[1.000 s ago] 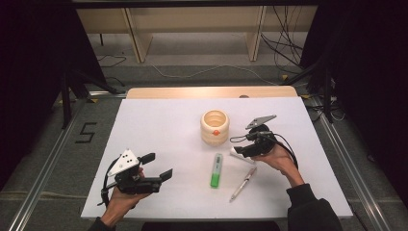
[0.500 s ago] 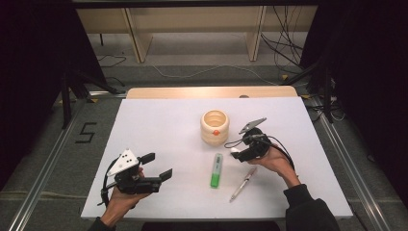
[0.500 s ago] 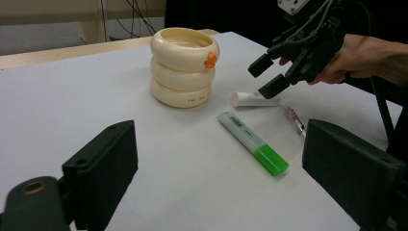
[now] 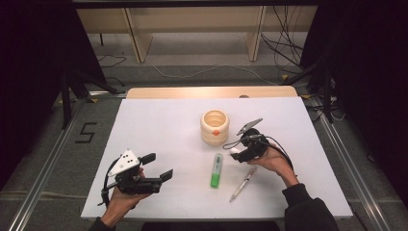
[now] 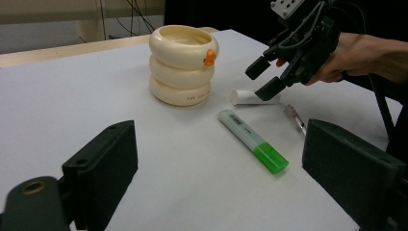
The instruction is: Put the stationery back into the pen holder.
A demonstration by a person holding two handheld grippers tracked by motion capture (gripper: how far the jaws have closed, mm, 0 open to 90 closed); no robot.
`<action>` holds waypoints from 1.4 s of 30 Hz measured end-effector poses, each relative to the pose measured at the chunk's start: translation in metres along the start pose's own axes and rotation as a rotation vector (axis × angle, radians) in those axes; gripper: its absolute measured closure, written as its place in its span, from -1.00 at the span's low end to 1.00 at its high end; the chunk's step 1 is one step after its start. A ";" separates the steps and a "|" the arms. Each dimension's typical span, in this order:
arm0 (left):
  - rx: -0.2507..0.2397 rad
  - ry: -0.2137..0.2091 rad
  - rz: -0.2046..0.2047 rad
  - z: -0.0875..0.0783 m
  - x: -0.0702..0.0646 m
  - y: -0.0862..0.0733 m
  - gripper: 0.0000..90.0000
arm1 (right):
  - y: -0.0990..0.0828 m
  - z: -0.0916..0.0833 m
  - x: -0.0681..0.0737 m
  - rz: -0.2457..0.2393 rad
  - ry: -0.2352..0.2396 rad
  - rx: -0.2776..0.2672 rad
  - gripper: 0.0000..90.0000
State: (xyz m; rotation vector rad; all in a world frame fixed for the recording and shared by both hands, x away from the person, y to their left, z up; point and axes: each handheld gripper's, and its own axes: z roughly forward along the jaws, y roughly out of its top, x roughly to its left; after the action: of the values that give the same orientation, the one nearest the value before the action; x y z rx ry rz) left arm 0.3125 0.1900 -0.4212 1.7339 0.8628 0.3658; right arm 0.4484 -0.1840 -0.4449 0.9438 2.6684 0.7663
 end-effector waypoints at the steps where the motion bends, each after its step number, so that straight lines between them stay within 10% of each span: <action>1: -0.001 0.000 0.000 0.000 0.000 0.000 -0.74 | 0.000 0.000 -0.001 0.000 0.001 0.004 -0.29; 42: 0.002 -0.005 0.012 -0.002 -0.001 -0.001 -0.74 | 0.009 0.025 -0.004 -0.034 0.006 0.200 0.42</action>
State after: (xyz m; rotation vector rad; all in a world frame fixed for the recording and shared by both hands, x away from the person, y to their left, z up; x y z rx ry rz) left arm 0.3102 0.1905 -0.4216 1.7417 0.8494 0.3692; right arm 0.4646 -0.1705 -0.4608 0.9395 2.7978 0.5032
